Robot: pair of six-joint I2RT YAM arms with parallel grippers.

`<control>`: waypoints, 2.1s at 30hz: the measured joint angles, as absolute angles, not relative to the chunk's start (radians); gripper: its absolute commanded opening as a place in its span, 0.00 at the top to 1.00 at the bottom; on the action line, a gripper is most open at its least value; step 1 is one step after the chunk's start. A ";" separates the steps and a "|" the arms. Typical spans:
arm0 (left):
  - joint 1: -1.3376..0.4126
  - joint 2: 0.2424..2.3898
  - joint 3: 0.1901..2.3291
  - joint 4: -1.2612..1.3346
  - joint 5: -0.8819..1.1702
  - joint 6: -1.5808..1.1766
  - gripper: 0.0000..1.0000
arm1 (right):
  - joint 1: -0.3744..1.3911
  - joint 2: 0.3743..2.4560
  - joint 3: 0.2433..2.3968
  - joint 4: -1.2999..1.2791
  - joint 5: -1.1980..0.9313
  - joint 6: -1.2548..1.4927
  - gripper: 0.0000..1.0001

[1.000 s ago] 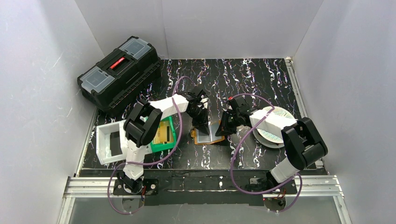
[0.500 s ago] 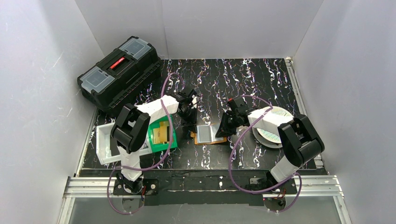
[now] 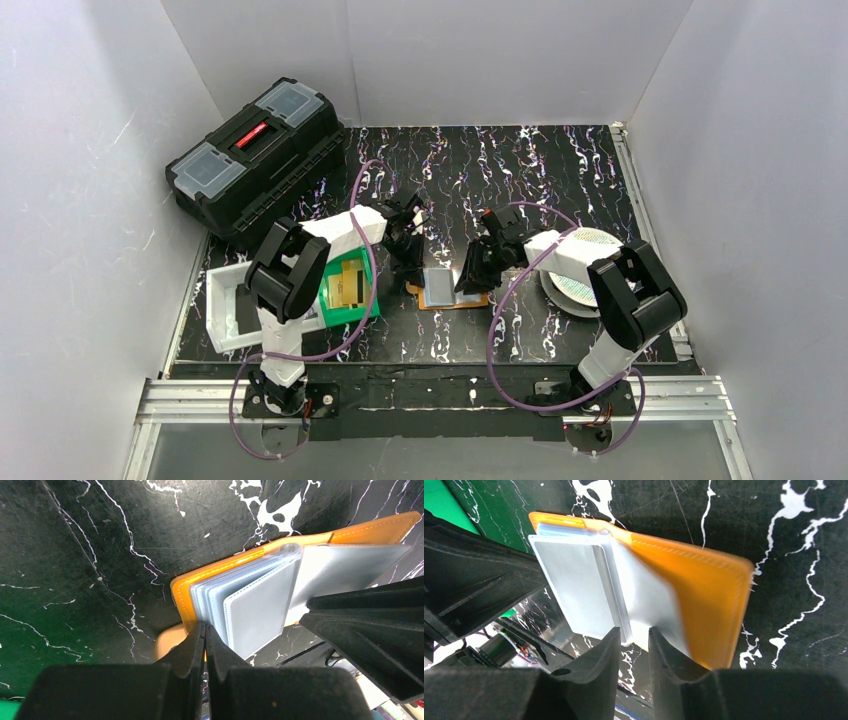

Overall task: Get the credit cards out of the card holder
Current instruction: Open the card holder at the center of the board.

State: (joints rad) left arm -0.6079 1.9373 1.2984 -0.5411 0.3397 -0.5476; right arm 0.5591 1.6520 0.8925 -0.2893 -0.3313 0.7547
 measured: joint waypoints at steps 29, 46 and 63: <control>-0.598 1.959 1.298 -0.534 0.376 -0.588 1.00 | 0.841 1.825 1.253 -0.606 0.154 0.634 0.13; -0.570 1.999 1.325 -0.566 0.439 -0.587 1.00 | 0.871 1.810 1.236 -0.578 0.192 0.626 0.13; -0.576 2.022 1.339 -0.636 0.481 -0.587 1.00 | 0.908 1.757 1.153 -0.519 0.218 0.637 0.15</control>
State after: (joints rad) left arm -0.5758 2.0220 1.3392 -0.6365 0.4808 -0.5869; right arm 0.9085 1.7569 1.1530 -0.5194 0.2184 0.6369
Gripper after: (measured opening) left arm 0.007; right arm 0.862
